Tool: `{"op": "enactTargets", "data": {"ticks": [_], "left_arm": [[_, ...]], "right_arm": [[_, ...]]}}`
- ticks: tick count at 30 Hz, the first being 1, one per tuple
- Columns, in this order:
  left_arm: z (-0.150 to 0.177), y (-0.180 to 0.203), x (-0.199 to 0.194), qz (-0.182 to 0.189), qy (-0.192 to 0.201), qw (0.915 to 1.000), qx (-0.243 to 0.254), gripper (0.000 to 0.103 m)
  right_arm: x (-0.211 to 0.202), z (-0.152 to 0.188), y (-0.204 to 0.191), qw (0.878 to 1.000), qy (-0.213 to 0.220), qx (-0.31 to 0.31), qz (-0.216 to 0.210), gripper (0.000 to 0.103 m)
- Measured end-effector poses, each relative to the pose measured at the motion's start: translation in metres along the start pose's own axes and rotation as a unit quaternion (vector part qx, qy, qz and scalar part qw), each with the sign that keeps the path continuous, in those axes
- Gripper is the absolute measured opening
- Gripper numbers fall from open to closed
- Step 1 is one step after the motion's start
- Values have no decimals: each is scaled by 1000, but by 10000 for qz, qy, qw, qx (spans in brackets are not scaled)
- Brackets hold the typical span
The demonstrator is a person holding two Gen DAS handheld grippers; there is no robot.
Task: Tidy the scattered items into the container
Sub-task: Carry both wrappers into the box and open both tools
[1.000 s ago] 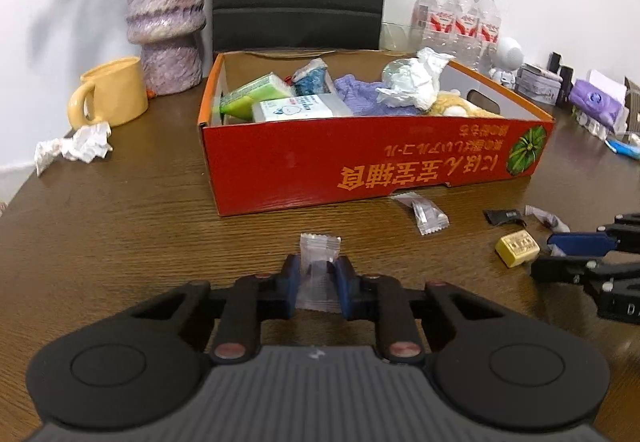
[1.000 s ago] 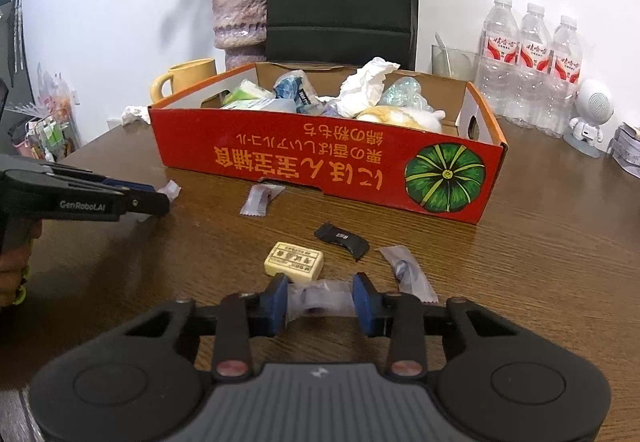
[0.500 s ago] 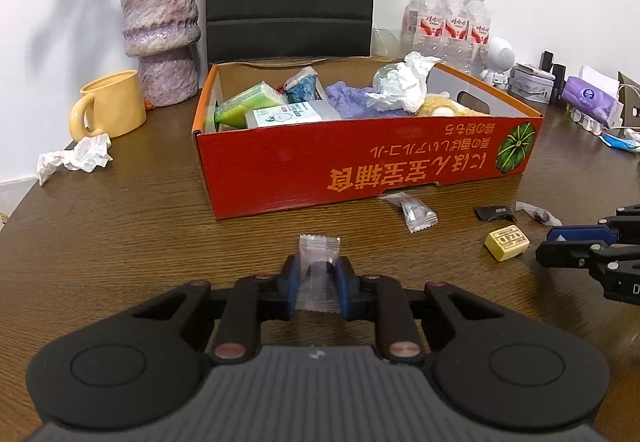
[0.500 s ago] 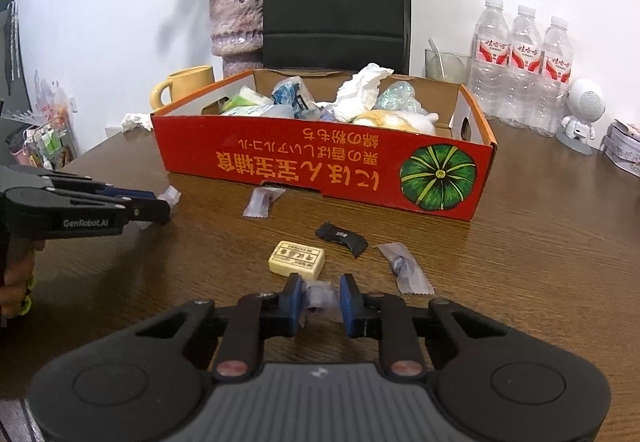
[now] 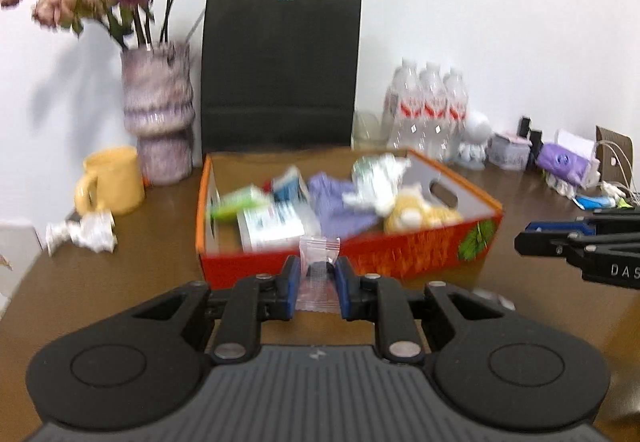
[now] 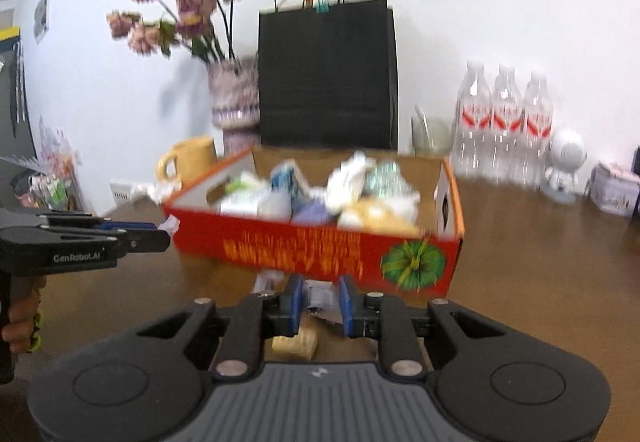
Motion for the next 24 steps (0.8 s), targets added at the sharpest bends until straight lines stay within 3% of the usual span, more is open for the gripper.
{"op": "enactTargets", "data": {"ticks": [6, 12, 19, 24], "left_arm": [[-38, -1, 21, -99, 356, 9990, -258, 20], [-58, -4, 65, -209, 342, 9979, -501, 20], [-59, -12, 109, -346, 125, 9976, -579, 20], [-51, -14, 120, -362, -49, 9976, -580, 20]], "right_arm": [[14, -49, 11, 9990, 362, -156, 207, 18], [58, -79, 24, 9986, 453, 55, 275, 18], [122, -78, 46, 9986, 80, 296, 421, 18], [140, -66, 58, 9981, -154, 382, 461, 18]]}}
Point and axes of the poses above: each gripper's, at about its wrist camera, not at the fingertips, and x roughly the way its jaws point, y to its right, z to its underside, the point moved 10 cm from there along x, roughly the way its jaws point, and after that the axes turned 5 degrees about -x, right-handed, at the moved point
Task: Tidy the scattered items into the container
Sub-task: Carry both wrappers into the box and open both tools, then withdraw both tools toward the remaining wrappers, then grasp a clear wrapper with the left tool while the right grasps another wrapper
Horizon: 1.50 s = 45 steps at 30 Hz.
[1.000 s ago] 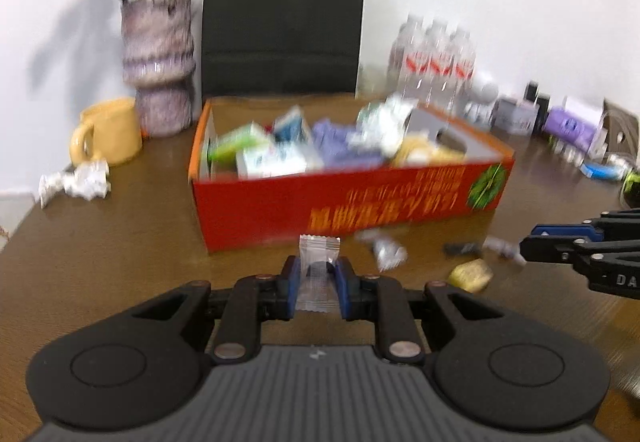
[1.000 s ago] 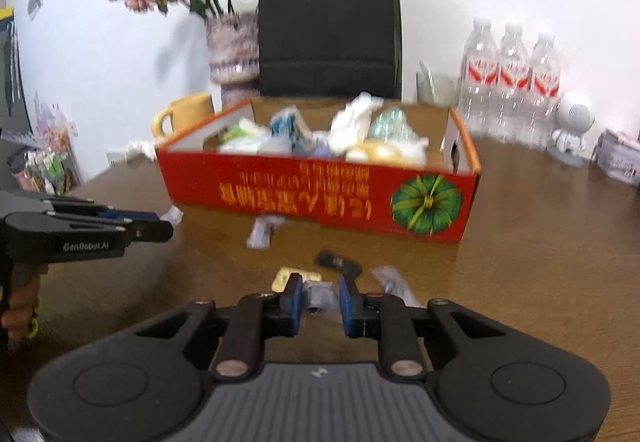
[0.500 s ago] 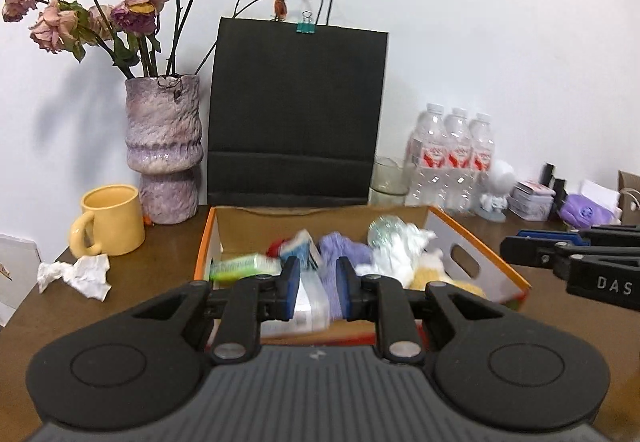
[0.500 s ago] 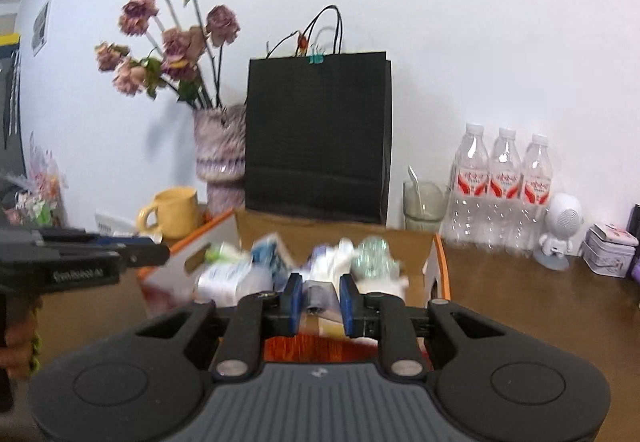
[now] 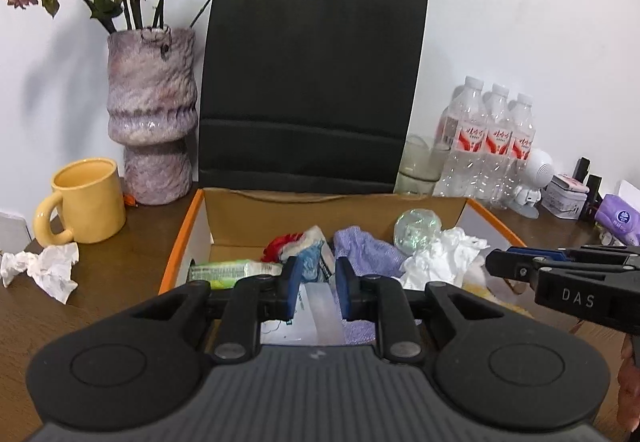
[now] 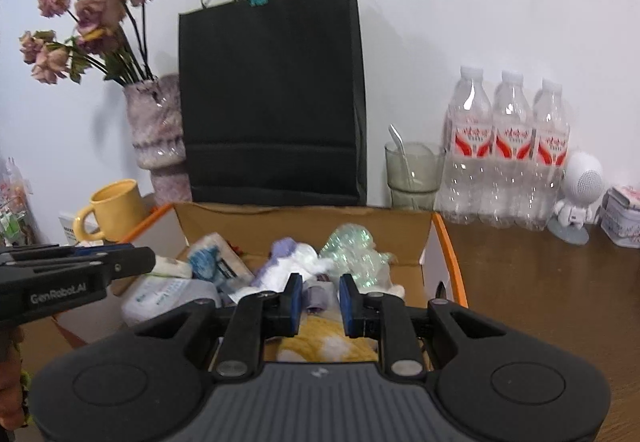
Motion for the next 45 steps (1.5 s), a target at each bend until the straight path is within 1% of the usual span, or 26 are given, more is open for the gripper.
{"op": "enactTargets", "data": {"ticks": [2, 3, 5, 6, 7, 8, 9, 10, 12, 14, 18, 21, 24, 28, 31, 35, 38, 40, 41, 42, 43, 45], "left_arm": [[2, -2, 3, -46, -48, 10000, -17, 21], [3, -3, 4, -69, -64, 10000, -13, 23], [5, -4, 5, -88, -97, 9999, 26, 35], [6, -4, 6, -101, -118, 9999, 27, 49], [7, -5, 6, -117, -123, 9999, 27, 58], [7, -6, 5, -128, -123, 9998, 46, 62], [7, -6, 4, -132, -119, 9998, 65, 73], [7, -7, 2, -149, -97, 9998, 67, 85], [5, -8, -8, -150, -25, 9998, 121, 91], [6, -6, -23, -58, 75, 9997, 238, 98], [19, -1, -58, 108, 239, 9971, 708, 100], [39, -1, -83, 156, 238, 9949, 964, 100], [63, -5, -100, 209, 51, 9942, 1053, 101], [93, -8, -110, 265, -242, 9943, 1005, 101], [106, -1, -111, 342, -370, 9932, 1048, 101], [121, 4, -107, 394, -572, 9918, 1070, 99], [131, 6, -98, 375, -788, 9904, 1076, 96], [135, 7, -91, 349, -893, 9895, 1081, 87], [136, 7, -87, 322, -940, 9893, 1072, 85], [136, 6, -83, 284, -974, 9892, 1059, 83], [135, 6, -79, 261, -995, 9891, 1051, 78], [134, 8, -71, 267, -1047, 9887, 1043, 72]], "right_arm": [[4, 3, 3, 10000, -82, 5, 19, 19], [6, 6, 3, 9999, -154, -3, 8, 22], [9, 10, 4, 9997, -231, 33, 6, 28], [10, 11, 5, 9997, -245, 43, 16, 43], [10, 11, 6, 9997, -243, 66, 34, 66], [9, 11, 7, 9997, -213, 90, 45, 75], [7, 10, 8, 9998, -173, 105, 38, 85], [5, 9, 8, 9998, -140, 115, 9, 87], [-1, 7, 9, 9998, -97, 148, -67, 90], [-10, 7, 10, 9998, -63, 172, -109, 90], [-41, 15, 11, 9999, 27, -8, -122, 90], [-68, 35, 11, 9997, 18, -262, -18, 90], [-92, 63, 11, 9990, -125, -422, 34, 90], [-115, 100, 8, 9981, -372, -490, 83, 90], [-121, 122, 2, 9972, -548, -508, 49, 90], [-116, 138, -4, 9957, -760, -521, -16, 88], [-112, 142, -5, 9950, -833, -544, -24, 88], [-108, 144, -4, 9947, -894, -508, -26, 87], [-106, 145, -3, 9946, -921, -483, -35, 86], [-103, 146, -2, 9944, -950, -462, -51, 82], [-101, 146, -1, 9942, -975, -442, -62, 78], [-95, 145, 1, 9941, -992, -422, -91, 75]]}}
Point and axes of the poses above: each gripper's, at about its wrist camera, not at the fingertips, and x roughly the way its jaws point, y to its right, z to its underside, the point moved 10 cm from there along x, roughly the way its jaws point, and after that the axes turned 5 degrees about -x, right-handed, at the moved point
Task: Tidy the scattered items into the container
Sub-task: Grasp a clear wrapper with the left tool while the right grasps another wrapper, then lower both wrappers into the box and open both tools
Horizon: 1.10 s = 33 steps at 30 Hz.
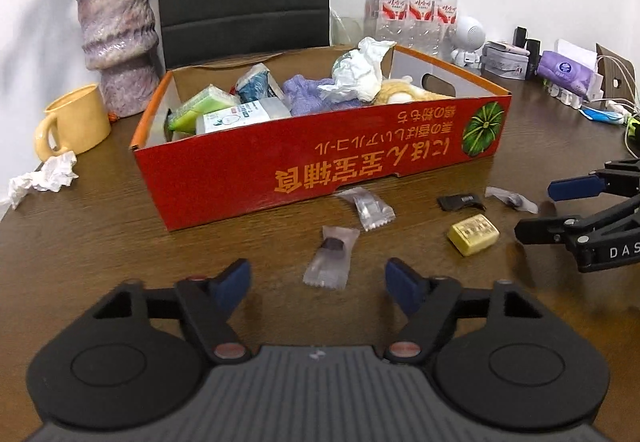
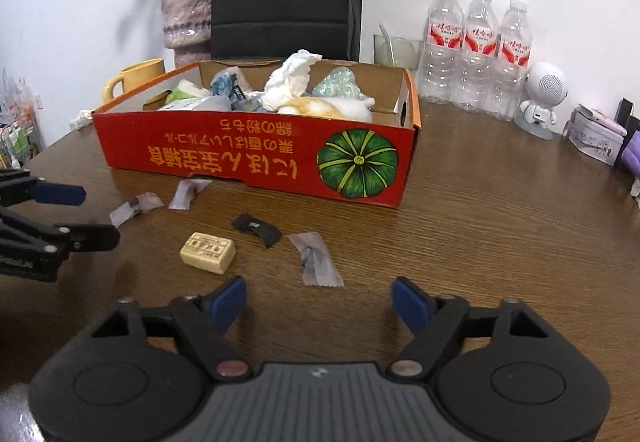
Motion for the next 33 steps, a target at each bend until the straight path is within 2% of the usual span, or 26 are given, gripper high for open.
{"op": "enactTargets", "data": {"ticks": [2, 3, 5, 7, 8, 9, 22, 28, 33], "left_arm": [[-3, 2, 8, 54, -75, 10000, -11, 59], [-5, 4, 11, 120, -72, 9999, -15, 56], [-9, 7, 15, 184, -65, 9998, -14, 44], [-11, 8, 17, 173, -26, 9998, -50, 25], [-12, 8, 17, 161, -5, 9998, -65, 21], [-11, 7, 17, 174, 4, 9998, -93, 21], [-14, 8, 8, 144, 144, 9998, -69, 20], [-47, 10, -38, 316, 849, 9958, -138, 20], [-104, -2, -60, 309, 1536, 9859, -579, 20]], "right_arm": [[7, -3, 1, 10000, -11, 13, -49, 70], [10, -5, 1, 10000, -1, 13, -69, 66], [14, -10, 1, 9999, 34, -6, -95, 57], [15, -12, -1, 9999, 68, -33, -145, 37], [15, -13, -2, 9998, 87, -57, -169, 30], [15, -14, -4, 9997, 102, -77, -202, 17], [9, -12, -5, 9997, 184, -32, -137, 16], [-9, -24, -5, 9988, 478, 2, -105, 16], [-38, -68, -3, 9940, 1093, -30, -73, 16]]}}
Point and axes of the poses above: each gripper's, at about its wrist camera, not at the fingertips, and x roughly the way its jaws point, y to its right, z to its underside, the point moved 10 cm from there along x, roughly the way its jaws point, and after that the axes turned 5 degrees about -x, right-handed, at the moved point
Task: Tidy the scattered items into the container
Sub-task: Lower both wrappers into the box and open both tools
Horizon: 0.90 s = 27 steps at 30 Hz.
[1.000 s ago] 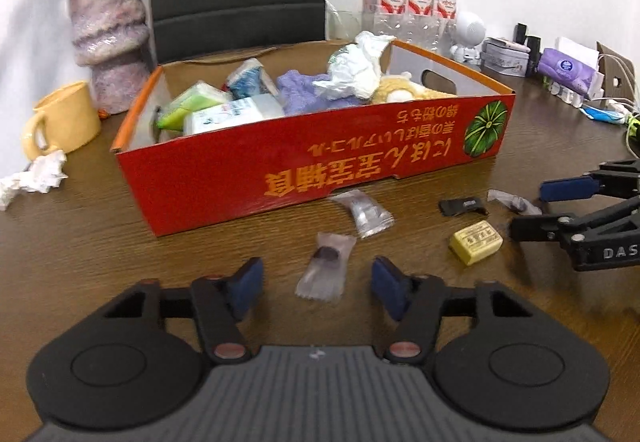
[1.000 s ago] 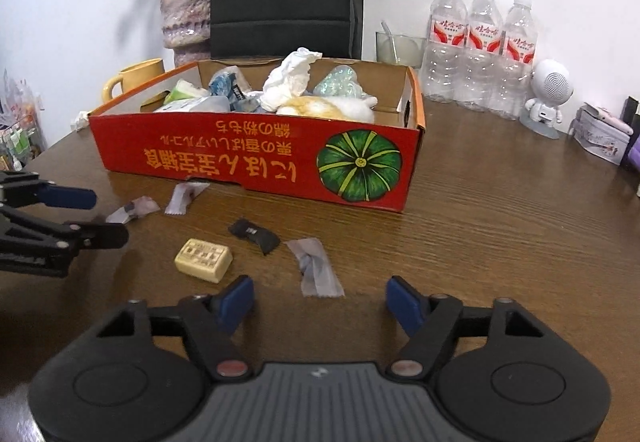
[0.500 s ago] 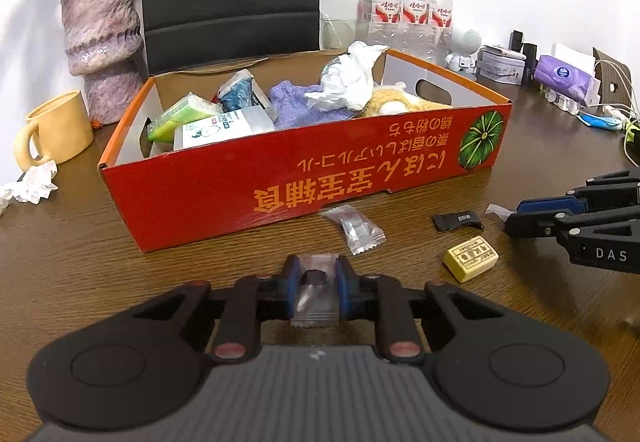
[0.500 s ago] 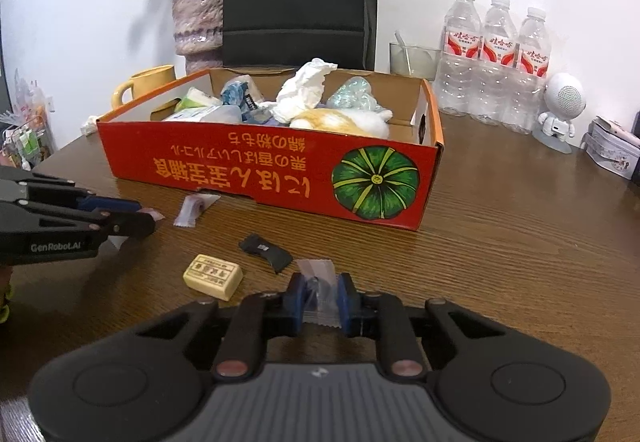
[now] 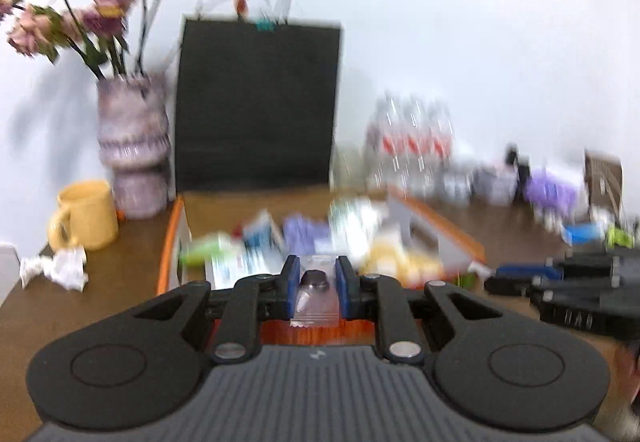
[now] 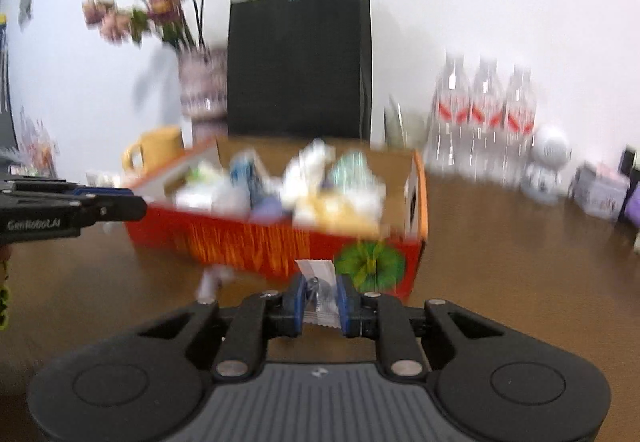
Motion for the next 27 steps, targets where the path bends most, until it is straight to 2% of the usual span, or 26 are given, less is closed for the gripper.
{"op": "enactTargets", "data": {"ticks": [4, 10, 16, 24, 26, 27], "left_arm": [[-32, -4, 28, -61, 256, 9991, -320, 20], [-27, -20, 95, -375, -195, 9973, -596, 20], [-11, -31, 135, -543, -560, 9954, -554, 20], [0, -31, 156, -615, -784, 9944, -350, 21], [3, -31, 158, -657, -844, 9937, -321, 26], [3, -31, 158, -675, -848, 9936, -326, 41]], "right_arm": [[13, -39, 3, 9996, 260, -3, 95, 16], [76, -68, 14, 9993, 134, 201, 292, 16], [136, -61, 27, 9977, -289, 345, 502, 16], [157, -57, 39, 9964, -485, 358, 590, 16], [160, -55, 40, 9963, -542, 373, 552, 17], [161, -54, 40, 9962, -562, 404, 523, 20]]}}
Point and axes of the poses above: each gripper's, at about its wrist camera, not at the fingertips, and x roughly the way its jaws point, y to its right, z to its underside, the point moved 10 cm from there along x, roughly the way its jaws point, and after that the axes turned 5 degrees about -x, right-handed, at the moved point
